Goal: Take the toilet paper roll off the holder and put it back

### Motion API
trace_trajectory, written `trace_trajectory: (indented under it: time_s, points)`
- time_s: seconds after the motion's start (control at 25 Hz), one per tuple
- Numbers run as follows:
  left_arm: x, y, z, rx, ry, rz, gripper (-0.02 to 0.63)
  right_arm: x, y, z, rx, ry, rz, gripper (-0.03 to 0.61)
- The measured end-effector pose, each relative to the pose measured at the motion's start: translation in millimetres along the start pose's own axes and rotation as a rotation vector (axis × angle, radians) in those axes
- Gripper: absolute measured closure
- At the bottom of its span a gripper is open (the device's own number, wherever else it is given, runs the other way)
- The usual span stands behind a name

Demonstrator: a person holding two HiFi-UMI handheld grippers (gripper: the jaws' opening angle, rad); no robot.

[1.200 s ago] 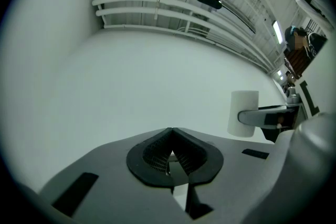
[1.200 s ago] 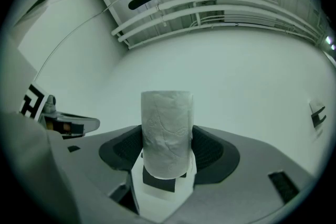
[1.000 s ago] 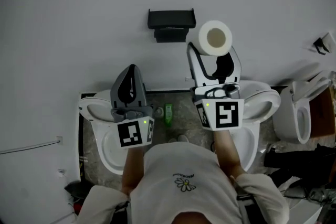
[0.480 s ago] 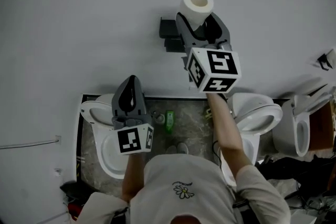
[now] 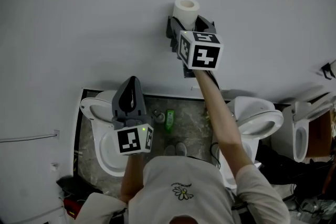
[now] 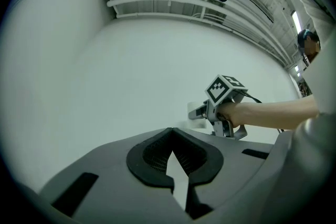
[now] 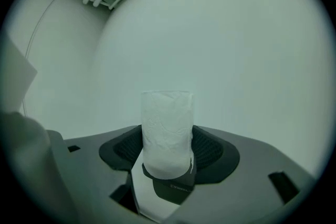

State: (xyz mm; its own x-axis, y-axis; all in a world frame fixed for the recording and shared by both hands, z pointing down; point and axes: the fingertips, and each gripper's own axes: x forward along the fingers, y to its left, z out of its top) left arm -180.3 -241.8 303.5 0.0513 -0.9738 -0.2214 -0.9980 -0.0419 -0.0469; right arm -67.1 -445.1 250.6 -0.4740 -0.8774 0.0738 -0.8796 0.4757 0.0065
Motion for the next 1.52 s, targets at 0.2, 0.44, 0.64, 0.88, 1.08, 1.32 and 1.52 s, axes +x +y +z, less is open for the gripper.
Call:
trace_trajectory:
  time_s: [0.2,0.44,0.64,0.88,1.08,1.32,1.52]
  points:
    - [2,0,-11,-0.011,0.022,-0.002,0.597,18,-2,-17,-0.019,0.056,-0.026,0.287]
    - [3,2,-18,-0.018,0.037,0.002,0.597,32,-2,-29,-0.031,0.09,-0.057,0.287]
    - [6,3,-21,-0.023,0.04,-0.011,0.597,38,-6,-39,-0.022,0.1,-0.072,0.287]
    - [4,8,-25,-0.033,0.045,-0.007,0.597,35,0,-44,-0.062,0.067,-0.099,0.285]
    - [6,7,-26,-0.033,0.049,-0.012,0.597,33,-4,-45,-0.04,0.052,-0.107,0.285]
    - [6,6,-24,-0.028,0.045,-0.022,0.597,32,0,-46,-0.017,0.046,-0.093,0.285]
    - [5,4,-22,-0.022,0.04,-0.029,0.597,21,-2,-24,-0.027,-0.014,-0.101,0.276]
